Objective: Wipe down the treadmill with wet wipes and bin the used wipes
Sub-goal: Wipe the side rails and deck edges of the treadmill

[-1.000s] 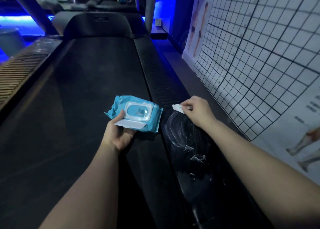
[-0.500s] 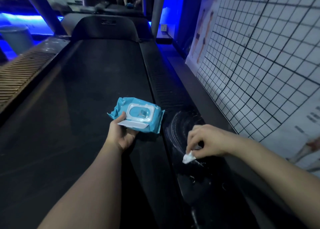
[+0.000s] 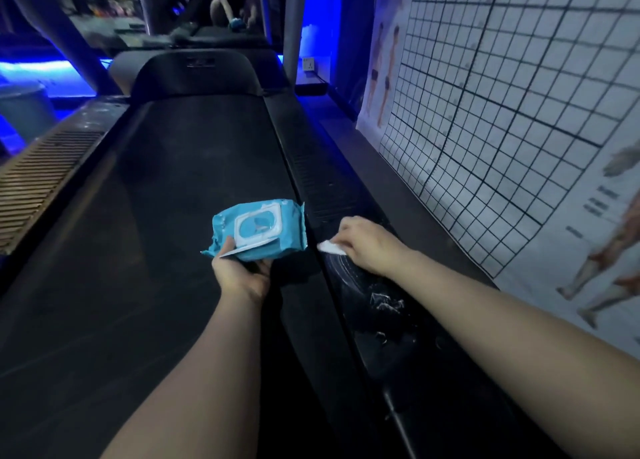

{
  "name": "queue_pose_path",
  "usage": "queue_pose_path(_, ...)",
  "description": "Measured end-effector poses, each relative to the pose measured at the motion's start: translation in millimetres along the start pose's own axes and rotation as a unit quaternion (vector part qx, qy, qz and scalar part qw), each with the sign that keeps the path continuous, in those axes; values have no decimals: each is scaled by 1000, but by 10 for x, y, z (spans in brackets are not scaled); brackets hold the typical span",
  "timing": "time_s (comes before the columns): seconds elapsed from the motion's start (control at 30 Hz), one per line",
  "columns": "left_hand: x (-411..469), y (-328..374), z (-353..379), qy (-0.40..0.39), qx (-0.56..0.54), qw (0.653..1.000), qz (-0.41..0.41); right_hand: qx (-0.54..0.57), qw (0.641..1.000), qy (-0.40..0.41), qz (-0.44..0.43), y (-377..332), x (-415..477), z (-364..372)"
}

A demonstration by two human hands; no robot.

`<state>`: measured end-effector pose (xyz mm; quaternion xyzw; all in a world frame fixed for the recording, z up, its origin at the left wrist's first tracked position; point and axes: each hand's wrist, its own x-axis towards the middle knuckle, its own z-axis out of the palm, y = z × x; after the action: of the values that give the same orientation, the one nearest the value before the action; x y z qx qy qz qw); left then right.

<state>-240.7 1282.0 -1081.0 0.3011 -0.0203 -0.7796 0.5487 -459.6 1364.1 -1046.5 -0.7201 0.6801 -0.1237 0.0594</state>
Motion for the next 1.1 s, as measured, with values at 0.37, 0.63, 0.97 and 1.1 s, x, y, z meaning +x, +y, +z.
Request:
queue_pose_path(0.37, -182, 65, 49, 18, -35, 999, 23, -80, 972, -186, -117, -136, -699, -495)
queue_pose_path(0.63, -182, 115, -24, 27, -8, 999, 24, 190, 971, 49, 137, 111, -498, -873)
queue_pose_path(0.97, -238, 512, -158, -12, 57, 998, 34, 448, 859, -74, 236, -350, -338, -661)
queue_pose_path(1.1, -323, 996, -254, 2, 48, 996, 71, 464, 839, -126, 254, -678, -139, -547)
